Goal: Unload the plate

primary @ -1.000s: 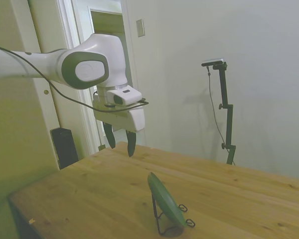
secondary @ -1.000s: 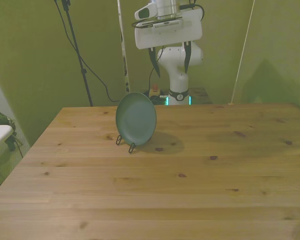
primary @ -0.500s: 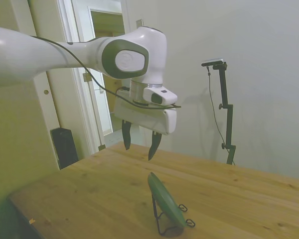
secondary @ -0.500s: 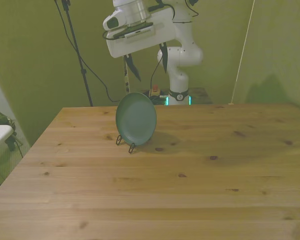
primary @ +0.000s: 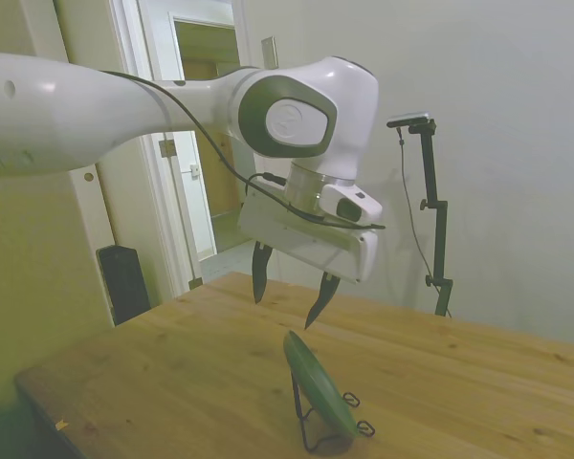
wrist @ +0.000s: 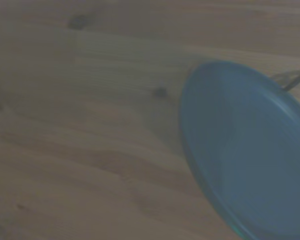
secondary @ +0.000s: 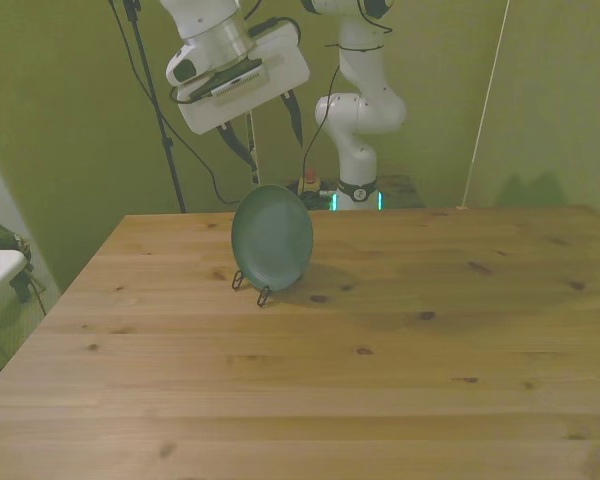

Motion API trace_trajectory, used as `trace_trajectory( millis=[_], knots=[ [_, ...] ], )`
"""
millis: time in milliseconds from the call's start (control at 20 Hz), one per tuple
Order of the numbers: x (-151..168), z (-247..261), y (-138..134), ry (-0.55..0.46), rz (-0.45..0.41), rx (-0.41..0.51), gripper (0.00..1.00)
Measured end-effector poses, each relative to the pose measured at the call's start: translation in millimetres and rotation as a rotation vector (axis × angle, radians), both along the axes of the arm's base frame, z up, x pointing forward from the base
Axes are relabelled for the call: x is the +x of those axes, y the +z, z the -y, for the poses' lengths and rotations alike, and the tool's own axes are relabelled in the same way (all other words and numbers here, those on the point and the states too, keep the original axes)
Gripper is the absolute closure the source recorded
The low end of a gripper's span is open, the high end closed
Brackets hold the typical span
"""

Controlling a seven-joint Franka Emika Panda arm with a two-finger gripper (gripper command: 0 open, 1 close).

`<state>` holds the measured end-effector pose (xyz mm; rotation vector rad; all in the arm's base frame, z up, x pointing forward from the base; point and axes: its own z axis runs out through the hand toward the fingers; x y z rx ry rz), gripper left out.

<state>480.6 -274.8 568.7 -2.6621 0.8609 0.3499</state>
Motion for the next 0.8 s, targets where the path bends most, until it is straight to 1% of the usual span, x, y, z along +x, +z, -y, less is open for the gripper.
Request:
trace_trajectory(
  millis=[100,250,500,800],
  knots=[
    [-8,13,-8,0.0,-0.003,0.051,0.0],
    [-11,30,-19,-0.006,-0.001,0.095,0.0],
    [6,48,-35,0.001,0.013,0.118,0.0],
    [26,33,-51,0.077,0.045,0.182,0.0]
  ],
)
